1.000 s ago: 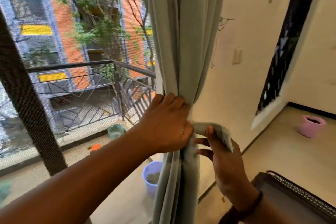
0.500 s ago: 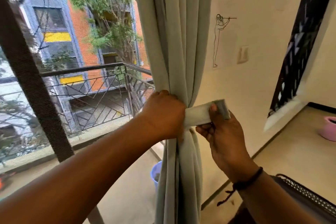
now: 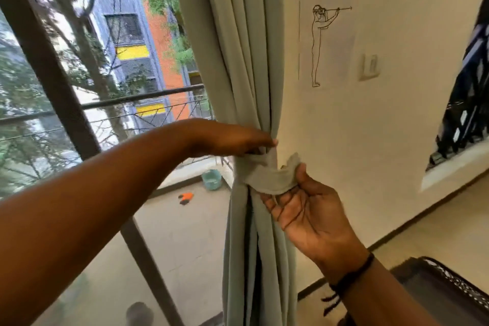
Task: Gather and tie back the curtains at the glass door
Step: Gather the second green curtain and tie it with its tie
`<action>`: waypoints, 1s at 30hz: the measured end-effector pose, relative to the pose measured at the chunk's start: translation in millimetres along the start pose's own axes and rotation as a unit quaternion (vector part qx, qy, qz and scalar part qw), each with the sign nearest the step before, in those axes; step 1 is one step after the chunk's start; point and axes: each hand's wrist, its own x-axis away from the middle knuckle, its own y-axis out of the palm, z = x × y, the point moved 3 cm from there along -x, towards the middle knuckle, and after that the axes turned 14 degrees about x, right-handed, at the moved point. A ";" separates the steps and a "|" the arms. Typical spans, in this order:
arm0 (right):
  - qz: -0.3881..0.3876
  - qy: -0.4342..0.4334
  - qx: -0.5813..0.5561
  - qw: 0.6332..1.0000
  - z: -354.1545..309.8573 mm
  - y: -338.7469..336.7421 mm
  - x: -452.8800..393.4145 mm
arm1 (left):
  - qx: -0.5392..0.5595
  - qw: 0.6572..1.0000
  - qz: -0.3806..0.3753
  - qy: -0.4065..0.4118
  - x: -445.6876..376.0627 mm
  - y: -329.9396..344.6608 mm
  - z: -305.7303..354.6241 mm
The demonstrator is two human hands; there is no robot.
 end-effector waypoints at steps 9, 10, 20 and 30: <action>0.131 0.093 0.105 0.981 33.4 -9.7 13.2 | 0.025 0.999 0.031 0.006 11.2 18.0 -8.2; 0.138 0.092 0.120 0.979 33.5 -9.0 11.6 | 0.007 0.999 0.037 0.003 13.4 19.5 -10.5; 0.128 0.078 0.264 0.953 19.9 -6.7 1.3 | -0.072 0.993 0.085 0.039 16.5 27.5 -46.6; -0.022 0.056 0.227 0.972 6.7 -15.5 -11.5 | 0.036 0.997 0.025 0.068 22.0 27.5 -35.8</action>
